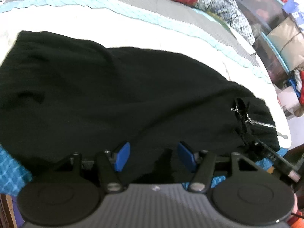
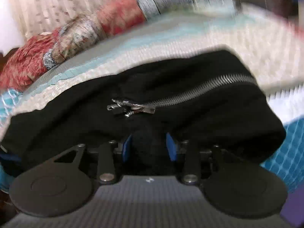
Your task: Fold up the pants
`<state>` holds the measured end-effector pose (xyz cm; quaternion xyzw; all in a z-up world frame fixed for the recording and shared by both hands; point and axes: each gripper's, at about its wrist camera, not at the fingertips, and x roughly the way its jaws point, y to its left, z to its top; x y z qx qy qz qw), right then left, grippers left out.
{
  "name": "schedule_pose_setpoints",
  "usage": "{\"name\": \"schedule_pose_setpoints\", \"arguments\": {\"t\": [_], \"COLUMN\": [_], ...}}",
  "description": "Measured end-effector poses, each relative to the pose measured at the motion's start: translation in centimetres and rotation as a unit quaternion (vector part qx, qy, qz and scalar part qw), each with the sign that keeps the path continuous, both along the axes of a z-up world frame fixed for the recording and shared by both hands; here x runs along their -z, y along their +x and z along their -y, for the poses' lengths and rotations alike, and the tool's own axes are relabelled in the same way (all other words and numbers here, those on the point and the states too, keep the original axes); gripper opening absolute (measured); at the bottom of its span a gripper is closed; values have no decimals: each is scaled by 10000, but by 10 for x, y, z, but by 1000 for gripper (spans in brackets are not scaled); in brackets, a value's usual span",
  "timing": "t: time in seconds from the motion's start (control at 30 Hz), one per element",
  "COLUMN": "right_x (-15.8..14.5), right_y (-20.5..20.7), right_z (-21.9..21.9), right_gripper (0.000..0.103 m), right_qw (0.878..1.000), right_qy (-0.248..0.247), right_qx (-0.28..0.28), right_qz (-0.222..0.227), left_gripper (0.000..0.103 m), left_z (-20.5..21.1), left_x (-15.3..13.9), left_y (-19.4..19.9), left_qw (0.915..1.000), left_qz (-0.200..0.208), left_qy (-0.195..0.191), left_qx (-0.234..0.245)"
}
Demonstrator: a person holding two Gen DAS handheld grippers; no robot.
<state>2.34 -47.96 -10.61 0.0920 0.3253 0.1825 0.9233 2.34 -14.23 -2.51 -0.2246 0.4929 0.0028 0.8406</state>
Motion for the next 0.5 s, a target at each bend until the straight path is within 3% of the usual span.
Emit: {"name": "schedule_pose_setpoints", "arguments": {"t": [0.07, 0.13, 0.23, 0.3, 0.5], "right_x": [-16, -30, -46, -51, -46], "right_y": [-1, -6, -23, -21, -5], "right_z": [-12, -14, -22, -37, -110], "right_gripper": [43, 43, 43, 43, 40], "right_qw": [9996, 9999, 9993, 9992, 9967], "right_qy": [-276, -124, 6, 120, 547], "right_qx": [-12, 61, 119, 62, -586], "right_qz": [-23, 69, 346, 366, -141], "left_gripper": [60, 65, 83, 88, 92], "left_z": [-12, -28, -59, -83, -151], "left_x": [-13, -28, -48, -57, -35], "left_y": [-14, -32, -61, -79, -110], "left_qw": [9998, 9987, 9934, 9877, 9709], "left_qz": [195, 477, 884, 1070, 990], "left_qy": [21, 79, 295, 360, -225], "left_qx": [-46, -179, -667, -1080, -2171]}}
